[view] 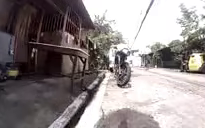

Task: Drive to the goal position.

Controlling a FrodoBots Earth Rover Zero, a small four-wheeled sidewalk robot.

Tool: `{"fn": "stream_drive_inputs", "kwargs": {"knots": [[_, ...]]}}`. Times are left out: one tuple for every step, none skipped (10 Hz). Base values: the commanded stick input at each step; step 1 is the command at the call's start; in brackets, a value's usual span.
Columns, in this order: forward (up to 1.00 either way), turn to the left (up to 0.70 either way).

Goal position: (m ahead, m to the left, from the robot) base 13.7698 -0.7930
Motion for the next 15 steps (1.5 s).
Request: {"fn": "stream_drive_inputs", "kwargs": {"knots": [[0.0, -0.45], [0.0, -0.45], [0.0, -0.45], [0.0, -0.45], [0.0, -0.45], [0.0, -0.45], [0.0, -0.45], [0.0, -0.45], [0.0, -0.45], [0.0, -0.45], [0.0, -0.45], [0.0, -0.45], [0.0, -0.45], [0.0, -0.45], [0.3, -0.37]]}}
